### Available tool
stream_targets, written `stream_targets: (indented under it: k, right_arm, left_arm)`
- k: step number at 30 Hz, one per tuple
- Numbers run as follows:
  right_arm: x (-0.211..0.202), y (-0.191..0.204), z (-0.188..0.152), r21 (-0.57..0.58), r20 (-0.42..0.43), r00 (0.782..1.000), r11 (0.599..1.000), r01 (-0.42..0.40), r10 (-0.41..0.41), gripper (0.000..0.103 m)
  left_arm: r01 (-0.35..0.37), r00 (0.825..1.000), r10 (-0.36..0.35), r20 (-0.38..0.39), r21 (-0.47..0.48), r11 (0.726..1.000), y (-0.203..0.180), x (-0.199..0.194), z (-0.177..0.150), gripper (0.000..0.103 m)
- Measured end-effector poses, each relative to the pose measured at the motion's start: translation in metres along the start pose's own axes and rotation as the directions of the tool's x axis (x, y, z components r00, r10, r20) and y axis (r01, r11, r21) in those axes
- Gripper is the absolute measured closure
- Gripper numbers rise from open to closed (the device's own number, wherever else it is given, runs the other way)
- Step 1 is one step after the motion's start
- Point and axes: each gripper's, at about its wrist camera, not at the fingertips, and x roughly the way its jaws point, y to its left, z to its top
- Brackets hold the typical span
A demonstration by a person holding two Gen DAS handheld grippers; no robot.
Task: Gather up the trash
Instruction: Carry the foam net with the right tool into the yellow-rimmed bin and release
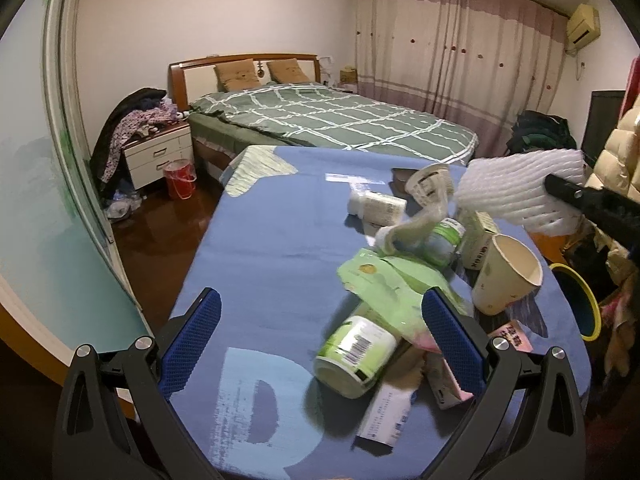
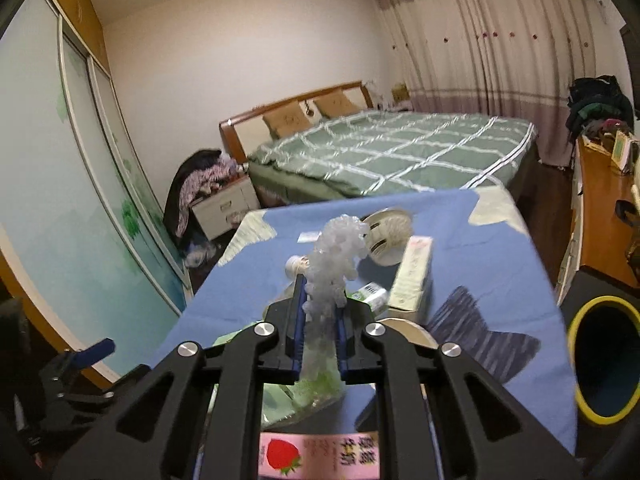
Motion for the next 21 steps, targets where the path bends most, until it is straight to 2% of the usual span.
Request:
stream_targets:
  k: [3,6,9,13,15,16,19,21]
  right_arm:
    - [-0.019,-0.016,-0.001,0.015,0.026,0.999,0.999,0.041,-0.041,0.091]
    - [-0.037,-0.044,-0.005,0.038,0.045,0.991,0.991,0.124,-0.126,0.091]
    - [-0.051,-0.083,-0.012,0.079,0.039,0.974,0.972,0.222,-0.225,0.091]
    - [-0.066,-0.138,-0.024,0.134,0.011,0.930,0.922,0.363,-0.368,0.090]
    - [-0.072,-0.164,-0.033,0.153,-0.004,0.898,0.887,0.435,-0.439,0.090]
    - [-0.074,-0.179,-0.039,0.160,-0.016,0.871,0.859,0.487,-0.491,0.089]
    - [-0.071,-0.212,-0.056,0.176,-0.064,0.824,0.806,0.565,-0.563,0.089]
    - [-0.065,-0.227,-0.070,0.180,-0.103,0.809,0.789,0.588,-0.579,0.089]
  left_arm:
    - [0.028,1.000,-0.028,-0.003,0.015,0.999,-0.009,-0.003,-0.003,0.004]
    - [0.065,0.998,-0.065,-0.012,0.044,0.997,-0.023,-0.004,-0.009,0.004]
    - [0.116,0.993,-0.114,-0.035,0.082,0.990,-0.041,-0.002,-0.016,0.004]
    - [0.200,0.978,-0.188,-0.094,0.135,0.970,-0.071,0.004,-0.031,0.004]
    - [0.232,0.969,-0.214,-0.123,0.153,0.961,-0.084,0.009,-0.039,0.004]
    - [0.249,0.963,-0.227,-0.146,0.157,0.956,-0.090,0.013,-0.043,0.004]
    - [0.289,0.945,-0.256,-0.204,0.150,0.946,-0.104,0.022,-0.053,0.004]
    - [0.308,0.934,-0.272,-0.231,0.137,0.941,-0.108,0.029,-0.057,0.004]
